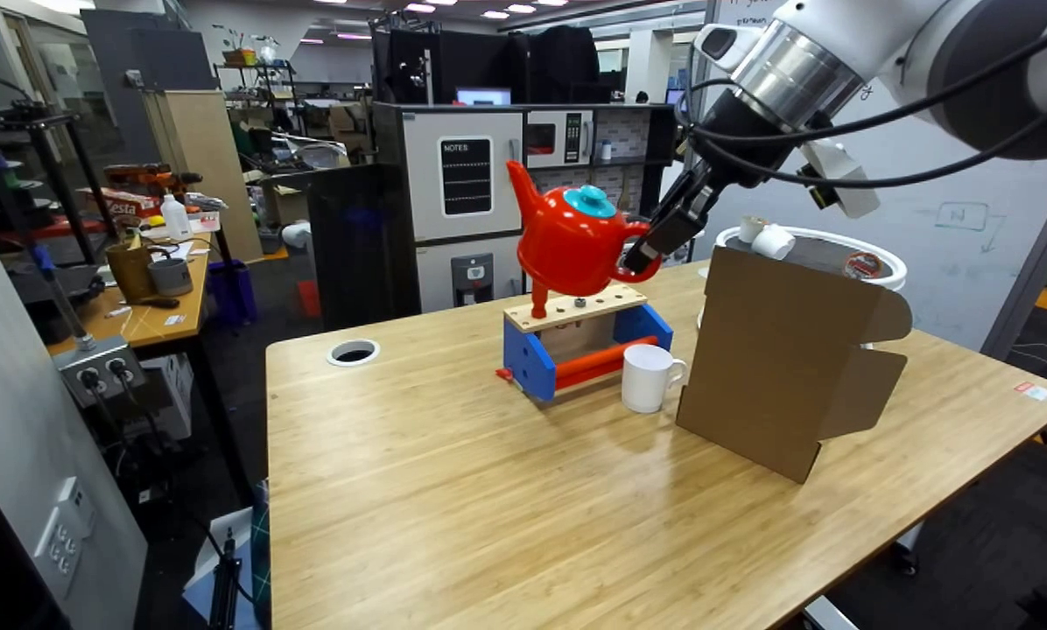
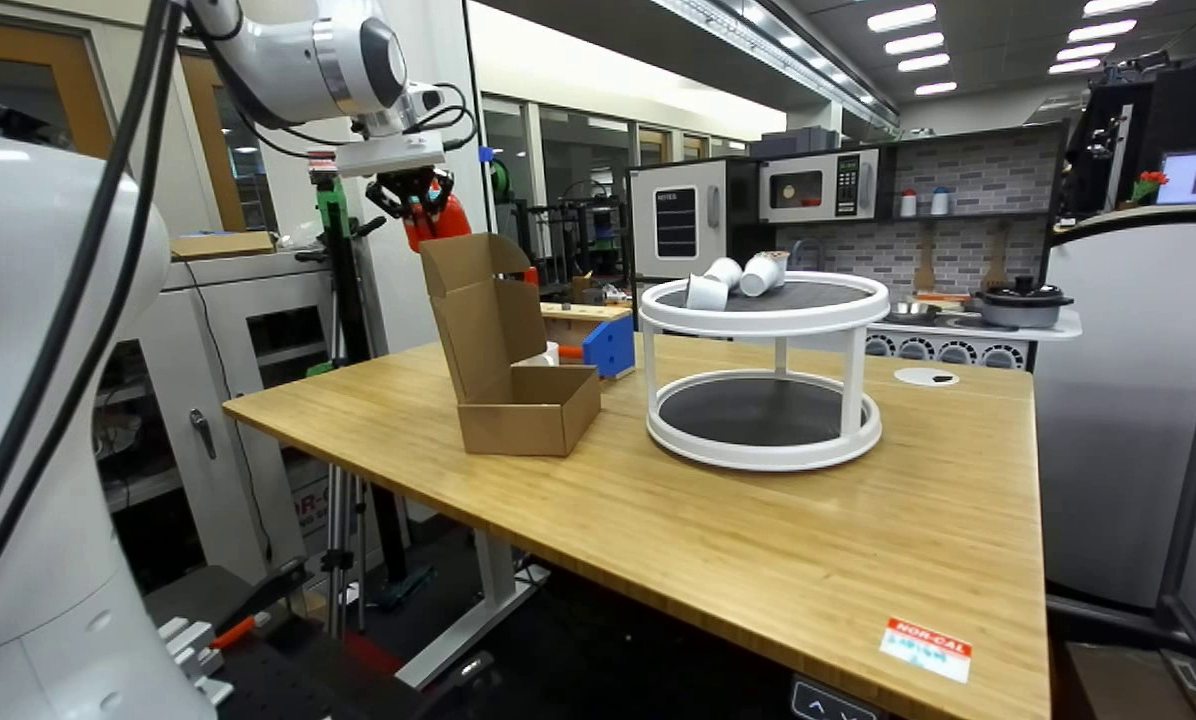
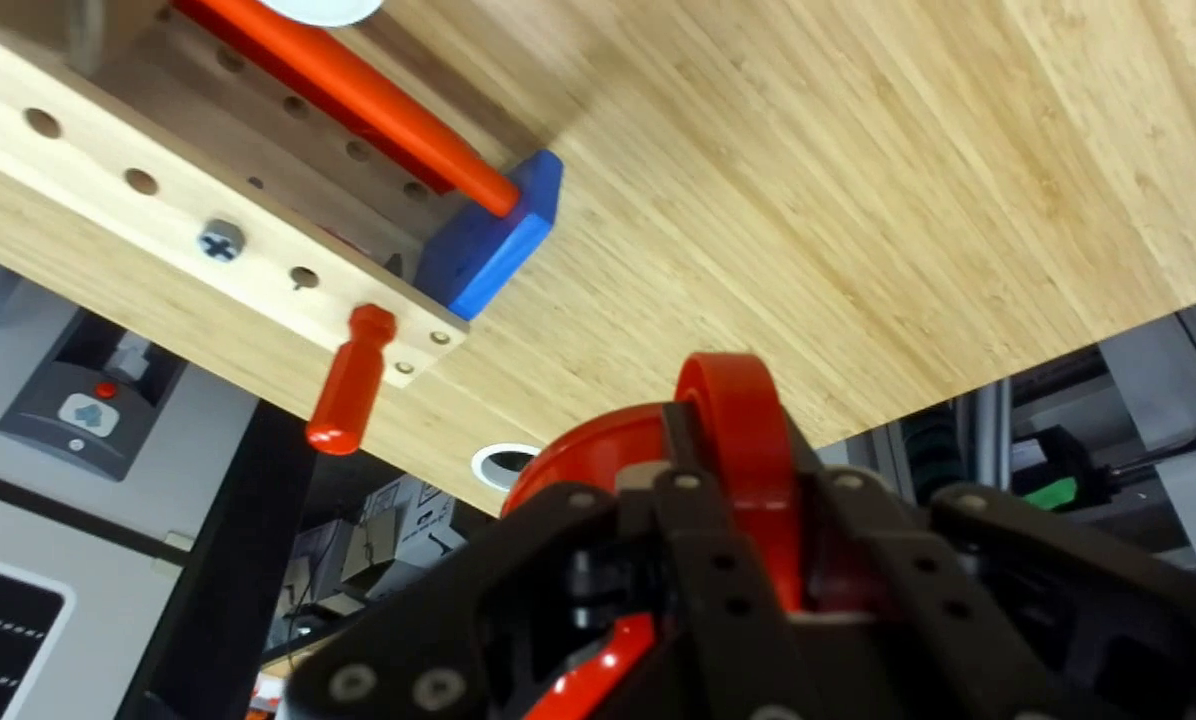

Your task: Put the kettle on the top shelf of the stand

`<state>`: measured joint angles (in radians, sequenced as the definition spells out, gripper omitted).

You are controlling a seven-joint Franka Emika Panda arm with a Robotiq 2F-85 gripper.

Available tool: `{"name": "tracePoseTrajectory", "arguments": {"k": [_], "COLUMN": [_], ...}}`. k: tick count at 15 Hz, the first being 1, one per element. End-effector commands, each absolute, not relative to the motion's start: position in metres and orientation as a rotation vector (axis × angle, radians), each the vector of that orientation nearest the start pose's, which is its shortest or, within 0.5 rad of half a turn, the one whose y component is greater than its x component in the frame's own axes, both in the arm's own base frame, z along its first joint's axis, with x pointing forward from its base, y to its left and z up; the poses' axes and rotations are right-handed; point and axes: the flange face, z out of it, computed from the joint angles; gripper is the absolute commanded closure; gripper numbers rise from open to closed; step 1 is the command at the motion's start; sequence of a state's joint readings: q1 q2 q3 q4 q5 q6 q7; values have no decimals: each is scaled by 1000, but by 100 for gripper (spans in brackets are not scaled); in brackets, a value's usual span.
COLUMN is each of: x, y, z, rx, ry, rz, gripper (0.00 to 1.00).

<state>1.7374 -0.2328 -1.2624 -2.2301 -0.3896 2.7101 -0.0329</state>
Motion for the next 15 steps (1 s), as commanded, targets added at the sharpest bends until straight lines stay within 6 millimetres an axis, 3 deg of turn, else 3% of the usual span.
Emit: {"name": "tracePoseTrajectory", "arguments": {"k": [1, 7, 10, 14, 15], "x": [501, 479, 459, 442, 441], "y": [218, 162, 144, 105, 93], "z": [484, 517, 527, 536, 538], "rx": [-2836, -2992, -3013, -3034, -3031], "ry": [-1072, -936, -837, -629, -588], "rz": [-894, -944, -926, -906, -978], "gripper": [96, 96, 96, 96, 96]}}
